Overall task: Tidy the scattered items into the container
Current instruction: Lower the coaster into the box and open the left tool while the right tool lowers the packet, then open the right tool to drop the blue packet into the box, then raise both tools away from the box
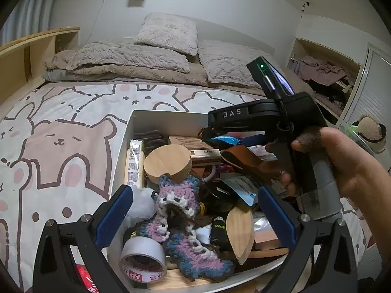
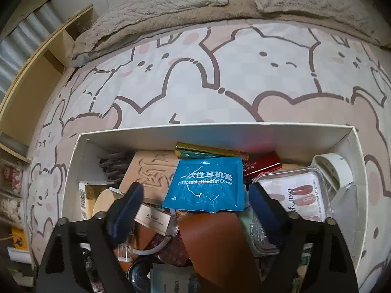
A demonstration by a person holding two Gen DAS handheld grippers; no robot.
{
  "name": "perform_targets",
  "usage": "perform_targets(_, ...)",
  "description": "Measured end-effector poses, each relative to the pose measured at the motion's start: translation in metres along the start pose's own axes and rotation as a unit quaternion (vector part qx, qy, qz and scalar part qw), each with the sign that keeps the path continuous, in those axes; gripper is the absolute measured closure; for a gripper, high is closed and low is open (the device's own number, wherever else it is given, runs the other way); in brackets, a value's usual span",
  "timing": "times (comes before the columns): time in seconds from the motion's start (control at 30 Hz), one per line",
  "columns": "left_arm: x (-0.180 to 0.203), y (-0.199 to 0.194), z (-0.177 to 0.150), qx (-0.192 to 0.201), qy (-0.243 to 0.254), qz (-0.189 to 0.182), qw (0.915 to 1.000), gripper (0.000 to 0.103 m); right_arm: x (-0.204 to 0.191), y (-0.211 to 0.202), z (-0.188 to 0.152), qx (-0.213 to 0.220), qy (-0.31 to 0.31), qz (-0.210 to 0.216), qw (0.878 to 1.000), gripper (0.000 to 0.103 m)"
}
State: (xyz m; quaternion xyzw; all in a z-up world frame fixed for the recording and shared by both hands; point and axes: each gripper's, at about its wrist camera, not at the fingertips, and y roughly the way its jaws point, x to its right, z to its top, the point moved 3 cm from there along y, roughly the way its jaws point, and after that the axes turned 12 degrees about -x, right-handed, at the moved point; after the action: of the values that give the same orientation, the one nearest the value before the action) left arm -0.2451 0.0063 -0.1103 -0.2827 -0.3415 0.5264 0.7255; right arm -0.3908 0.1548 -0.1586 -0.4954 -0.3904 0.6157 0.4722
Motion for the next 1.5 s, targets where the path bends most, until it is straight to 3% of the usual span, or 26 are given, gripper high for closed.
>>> perform_targets(0.1,-0.001,-0.002,0.000,0.002,0.000,0.005,1.0000,0.000,0.000,-0.007,-0.001,0.018,-0.011,-0.033,0.999,0.000)
perform_targets(0.53,0.002,-0.016,-0.001,0.014,0.002,0.021,0.9997,0.000,0.020,-0.042,-0.026,0.068,-0.016,-0.031,0.997,0.000)
perform_targets(1.07,0.010,-0.048,-0.007,0.042,0.016,0.048,0.9978,0.000,0.007,-0.101,-0.101,0.169,-0.079,-0.009,0.982,0.000)
perform_targets(1.5,0.018,-0.082,-0.017,0.070,0.029,0.061,0.9953,0.000,0.020,-0.143,-0.166,0.257,-0.084,-0.043,0.962,0.000)
